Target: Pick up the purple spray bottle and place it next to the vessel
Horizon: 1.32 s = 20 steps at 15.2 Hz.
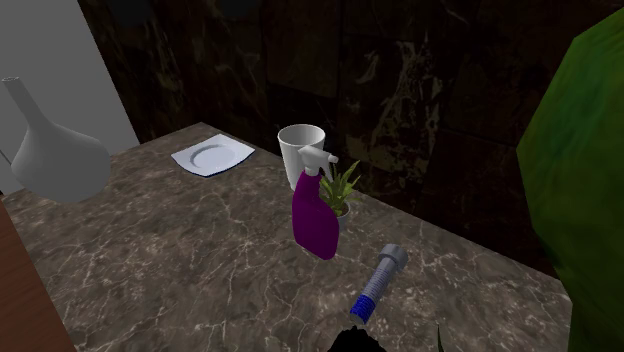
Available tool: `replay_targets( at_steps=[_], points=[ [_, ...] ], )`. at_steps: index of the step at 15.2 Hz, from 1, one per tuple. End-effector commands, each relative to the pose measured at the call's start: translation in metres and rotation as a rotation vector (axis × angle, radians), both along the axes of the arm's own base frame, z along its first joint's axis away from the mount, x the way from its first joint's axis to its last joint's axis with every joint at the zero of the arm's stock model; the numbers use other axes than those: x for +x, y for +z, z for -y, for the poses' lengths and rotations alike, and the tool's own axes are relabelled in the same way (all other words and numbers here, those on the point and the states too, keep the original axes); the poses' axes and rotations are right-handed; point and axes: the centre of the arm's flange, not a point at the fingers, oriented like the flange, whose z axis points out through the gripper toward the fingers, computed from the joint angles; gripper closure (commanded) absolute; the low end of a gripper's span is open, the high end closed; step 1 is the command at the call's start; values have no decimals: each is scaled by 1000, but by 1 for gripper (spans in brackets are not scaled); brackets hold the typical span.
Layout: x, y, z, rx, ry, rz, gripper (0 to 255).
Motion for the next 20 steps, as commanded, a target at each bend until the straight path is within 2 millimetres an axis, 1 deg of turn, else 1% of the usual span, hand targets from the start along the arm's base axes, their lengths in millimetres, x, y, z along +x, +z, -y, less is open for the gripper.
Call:
replay_targets(
  at_steps=[1, 6, 11, 16, 20],
  points=[
    [0, 0, 0, 0, 0, 0, 0],
    [18, -55, 47, 56, 256, 37, 0],
    [49, -111, 85, 113, 513, 74, 0],
    [90, -167, 110, 169, 769, 111, 0],
    [128, -212, 119, 214, 974, 141, 0]
  ],
)
